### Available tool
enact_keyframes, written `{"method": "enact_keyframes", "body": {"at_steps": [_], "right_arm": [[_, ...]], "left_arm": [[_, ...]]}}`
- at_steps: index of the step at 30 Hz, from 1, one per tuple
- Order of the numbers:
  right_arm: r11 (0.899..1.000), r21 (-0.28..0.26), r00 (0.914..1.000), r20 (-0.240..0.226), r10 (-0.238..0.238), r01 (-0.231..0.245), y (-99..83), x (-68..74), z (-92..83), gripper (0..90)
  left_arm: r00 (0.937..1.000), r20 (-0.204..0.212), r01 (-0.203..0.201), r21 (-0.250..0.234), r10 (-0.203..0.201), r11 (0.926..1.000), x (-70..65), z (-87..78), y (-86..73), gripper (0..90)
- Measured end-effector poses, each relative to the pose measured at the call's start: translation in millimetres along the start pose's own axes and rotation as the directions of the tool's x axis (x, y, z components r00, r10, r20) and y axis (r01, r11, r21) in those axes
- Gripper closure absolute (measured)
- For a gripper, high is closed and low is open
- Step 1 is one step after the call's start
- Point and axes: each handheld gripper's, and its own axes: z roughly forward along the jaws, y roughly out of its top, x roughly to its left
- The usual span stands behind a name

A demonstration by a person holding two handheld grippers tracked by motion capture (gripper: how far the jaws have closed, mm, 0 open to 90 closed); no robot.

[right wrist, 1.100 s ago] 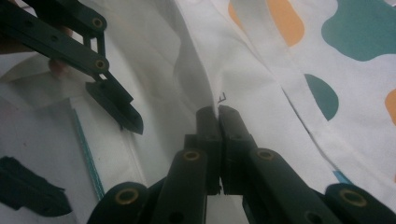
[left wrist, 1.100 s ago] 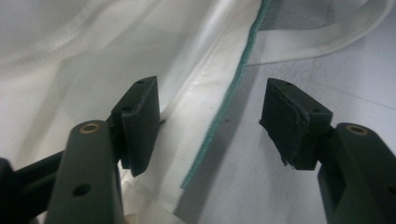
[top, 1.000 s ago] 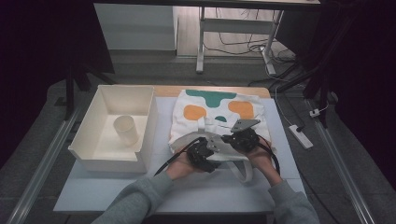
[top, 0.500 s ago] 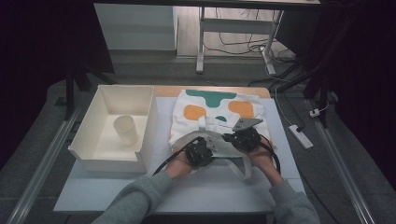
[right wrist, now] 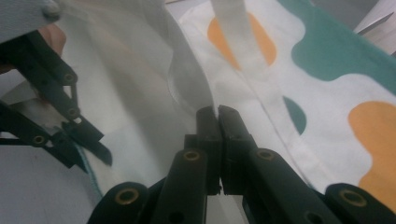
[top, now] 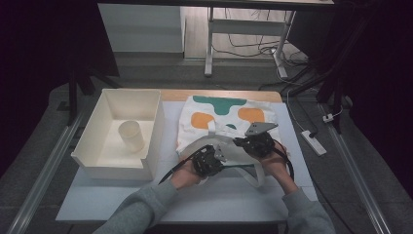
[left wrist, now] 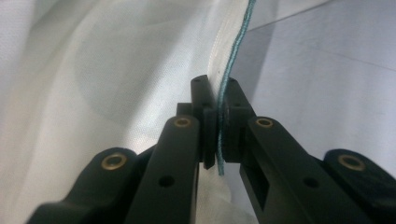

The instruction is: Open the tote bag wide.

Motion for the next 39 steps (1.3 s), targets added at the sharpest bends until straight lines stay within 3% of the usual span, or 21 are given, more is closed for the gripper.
{"method": "enact_keyframes", "body": {"at_steps": [7, 16, 21, 27, 32, 39], "right_arm": [[1.0, -0.011, 0.9999, 0.009, -0.012, 0.012, 5.7, 2.7, -4.6, 88.2], [1.0, -0.015, 0.9984, 0.054, -0.017, 0.018, 12.1, 0.2, -12.4, 88.2], [1.0, -0.029, 0.997, 0.076, -0.01, 0.012, 15.6, -2.8, -19.6, 88.2], [1.0, -0.021, 0.9944, 0.105, -0.015, 0.017, 20.3, -3.1, -24.9, 88.2], [1.0, -0.015, 0.9918, 0.126, -0.017, 0.019, 28.5, -2.5, -28.8, 88.2], [1.0, -0.006, 0.9803, 0.196, -0.028, 0.029, 49.8, -4.9, -37.9, 88.3]], "left_arm": [[0.9991, 0.036, -0.022, -0.025, 0.023, 0.9994, -9.9, -16.6, -7.5, 86.4], [0.9951, 0.076, -0.057, -0.078, 0.063, 0.9953, -24.3, -41.9, -11.3, 86.4], [0.9922, 0.093, -0.07, -0.123, 0.082, 0.9899, -32.6, -58.2, -12.9, 86.5], [0.9891, 0.084, -0.107, -0.153, 0.121, 0.9825, -40.8, -73.3, -12.7, 86.5], [0.9878, 0.084, -0.114, -0.179, 0.131, 0.9772, -43.4, -83.0, -13.2, 86.5], [0.9819, 0.1, -0.136, -0.22, 0.161, 0.966, -47.9, -95.6, -11.0, 86.5]]}}
